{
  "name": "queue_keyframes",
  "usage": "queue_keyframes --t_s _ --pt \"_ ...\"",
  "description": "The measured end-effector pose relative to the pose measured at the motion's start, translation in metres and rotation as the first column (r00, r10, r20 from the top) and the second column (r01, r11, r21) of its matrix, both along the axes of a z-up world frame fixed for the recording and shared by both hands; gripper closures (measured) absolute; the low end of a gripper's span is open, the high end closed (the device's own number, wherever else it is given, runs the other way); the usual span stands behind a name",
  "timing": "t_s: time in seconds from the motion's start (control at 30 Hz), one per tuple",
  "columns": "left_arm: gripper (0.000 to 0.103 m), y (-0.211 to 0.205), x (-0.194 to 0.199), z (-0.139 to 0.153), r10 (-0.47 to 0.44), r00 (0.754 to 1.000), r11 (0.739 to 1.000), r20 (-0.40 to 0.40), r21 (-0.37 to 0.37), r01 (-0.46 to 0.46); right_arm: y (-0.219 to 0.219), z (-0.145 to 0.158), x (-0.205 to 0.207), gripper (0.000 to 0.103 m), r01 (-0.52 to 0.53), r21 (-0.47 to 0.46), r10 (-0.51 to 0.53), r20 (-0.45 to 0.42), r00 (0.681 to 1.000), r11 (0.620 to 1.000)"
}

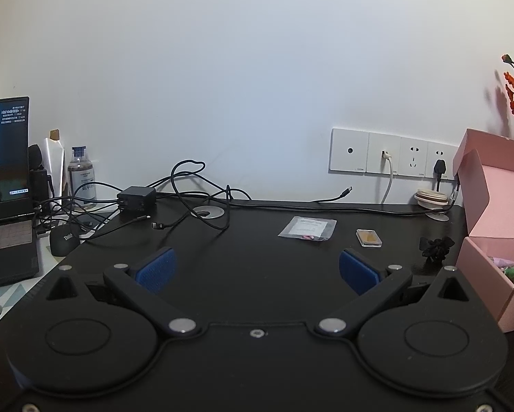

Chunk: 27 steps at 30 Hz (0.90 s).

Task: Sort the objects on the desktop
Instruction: 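Lower the tube into the pink box and open the right gripper, then raise the right tool up and away from the pink box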

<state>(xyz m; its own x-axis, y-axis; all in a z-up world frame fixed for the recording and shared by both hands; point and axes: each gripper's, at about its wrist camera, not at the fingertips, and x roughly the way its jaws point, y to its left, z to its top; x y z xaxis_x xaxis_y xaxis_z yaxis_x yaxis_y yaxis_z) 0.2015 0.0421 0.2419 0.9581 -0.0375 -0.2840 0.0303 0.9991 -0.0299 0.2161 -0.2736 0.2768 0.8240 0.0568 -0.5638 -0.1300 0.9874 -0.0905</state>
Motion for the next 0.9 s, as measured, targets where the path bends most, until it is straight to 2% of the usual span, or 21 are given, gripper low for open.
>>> queue_keyframes --t_s 0.2,0.4,0.9 --pt "0.0 -0.002 0.0 0.0 -0.004 1.0 1.0 -0.001 0.009 0.004 0.006 -0.008 -0.014 0.009 0.02 0.008 -0.021 0.112 0.994 1.0" --pt "0.0 -0.003 0.0 0.0 0.0 1.0 1.0 0.001 0.017 0.0 0.002 -0.013 -0.024 0.001 0.047 0.029 -0.052 0.202 0.978 0.998" --pt "0.0 -0.01 0.0 0.0 0.017 1.0 0.999 -0.004 0.051 -0.017 -0.025 -0.033 -0.05 0.001 0.065 0.073 -0.091 0.435 0.896 0.995"
